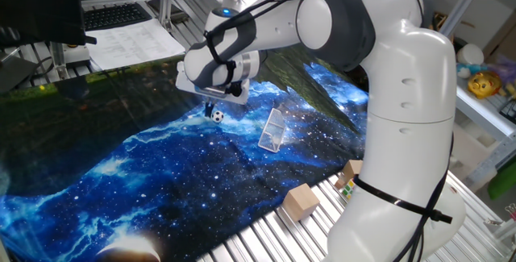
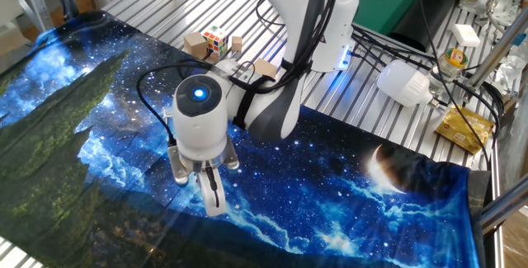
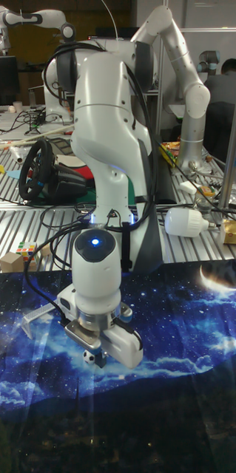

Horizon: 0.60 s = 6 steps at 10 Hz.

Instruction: Push the soccer ball into the goal

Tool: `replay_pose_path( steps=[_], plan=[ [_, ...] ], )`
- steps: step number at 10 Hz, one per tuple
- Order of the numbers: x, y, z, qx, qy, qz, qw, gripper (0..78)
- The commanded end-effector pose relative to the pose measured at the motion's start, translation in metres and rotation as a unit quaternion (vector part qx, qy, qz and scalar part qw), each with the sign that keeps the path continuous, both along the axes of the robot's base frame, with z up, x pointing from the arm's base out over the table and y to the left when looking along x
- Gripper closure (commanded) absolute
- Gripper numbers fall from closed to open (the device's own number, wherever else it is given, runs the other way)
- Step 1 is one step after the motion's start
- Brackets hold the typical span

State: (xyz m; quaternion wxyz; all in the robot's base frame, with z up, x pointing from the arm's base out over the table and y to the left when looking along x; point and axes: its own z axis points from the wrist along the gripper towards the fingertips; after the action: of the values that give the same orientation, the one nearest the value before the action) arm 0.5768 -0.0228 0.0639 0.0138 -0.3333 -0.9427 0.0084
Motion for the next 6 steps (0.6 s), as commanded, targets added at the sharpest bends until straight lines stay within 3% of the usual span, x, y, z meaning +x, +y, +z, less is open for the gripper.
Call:
replay_pose_path(
  steps=[1,6],
  plan=[
    [0.0016,-0.001,0.001,-0.002,-0.002,0.002,1.0,77.6],
    [-0.0072,-0.0063,0.0023,-0.012,0.0,0.011,0.9999,77.6]
  ],
)
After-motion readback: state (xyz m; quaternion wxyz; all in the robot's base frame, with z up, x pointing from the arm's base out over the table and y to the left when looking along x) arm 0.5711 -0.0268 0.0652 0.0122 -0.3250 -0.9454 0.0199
